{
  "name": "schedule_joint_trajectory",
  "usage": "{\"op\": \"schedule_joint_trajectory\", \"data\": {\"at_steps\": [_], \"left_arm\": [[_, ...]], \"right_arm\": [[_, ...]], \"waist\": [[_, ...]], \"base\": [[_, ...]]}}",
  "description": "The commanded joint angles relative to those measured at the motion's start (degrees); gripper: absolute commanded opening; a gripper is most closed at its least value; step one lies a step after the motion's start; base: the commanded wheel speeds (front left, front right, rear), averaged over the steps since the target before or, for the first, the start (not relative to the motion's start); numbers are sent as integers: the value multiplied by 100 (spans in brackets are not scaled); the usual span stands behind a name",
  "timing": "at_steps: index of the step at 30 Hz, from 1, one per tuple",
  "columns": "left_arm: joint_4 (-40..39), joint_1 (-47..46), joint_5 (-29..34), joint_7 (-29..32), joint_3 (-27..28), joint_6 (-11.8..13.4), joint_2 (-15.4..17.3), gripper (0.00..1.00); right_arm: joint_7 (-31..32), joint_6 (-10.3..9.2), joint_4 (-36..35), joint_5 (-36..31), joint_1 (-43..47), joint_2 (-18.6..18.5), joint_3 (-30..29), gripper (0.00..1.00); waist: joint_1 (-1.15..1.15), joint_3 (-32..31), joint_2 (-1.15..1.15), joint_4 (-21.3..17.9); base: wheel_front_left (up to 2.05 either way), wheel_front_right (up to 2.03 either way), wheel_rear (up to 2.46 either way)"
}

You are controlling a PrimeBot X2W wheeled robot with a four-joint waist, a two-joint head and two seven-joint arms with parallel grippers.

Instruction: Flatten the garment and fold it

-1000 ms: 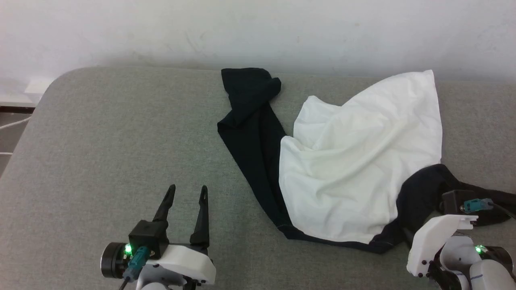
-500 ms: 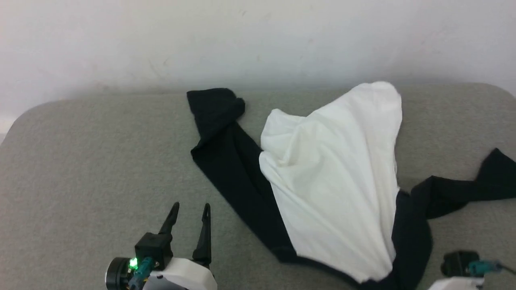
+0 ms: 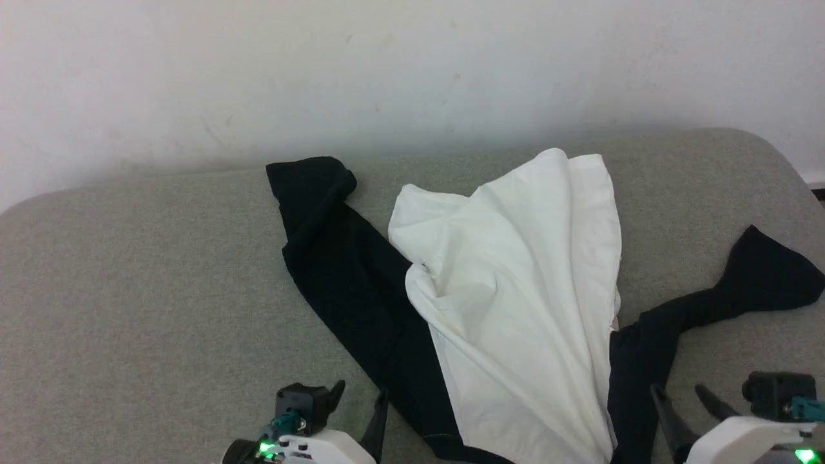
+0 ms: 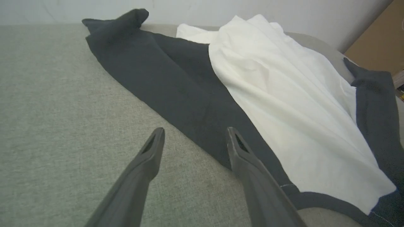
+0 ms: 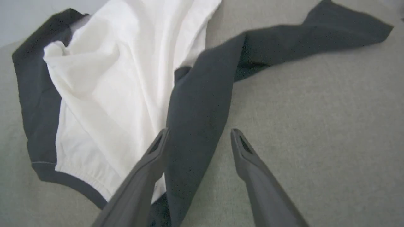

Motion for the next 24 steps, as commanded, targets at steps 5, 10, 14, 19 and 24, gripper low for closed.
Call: {"op": "schedule_joint_trajectory", "data": {"at_steps": [5,10,14,19,24], "left_arm": [[-145,85,-299,1135,-242,-56,-21,100],[-191,9,-344,1858,-369,119,-6,100],[-41,-68,-404,2025,-355,214,-75,100],[241,-189,-463,2097,-378,184,-150,100],[459,-249,-592,2118,-418,-22,-178,0]], "right_arm": [[-934,-5,-557,-319,-475,-48,46,100],[-1625,-5,-765,-548,-721,-85,11,100],[-1829,-5,-674,-568,-757,-70,53,100],[-1976,-5,-558,-582,-788,-61,73,100],[-2021,-5,-414,-594,-820,-59,17,100]], "waist": [[0,122,0,-206],[0,291,0,-415],[0,442,0,-528],[0,590,0,-580],[0,610,0,-507]], "base": [[0,0,0],[0,0,0],[0,0,0],[0,0,0],[0,0,0]]}}
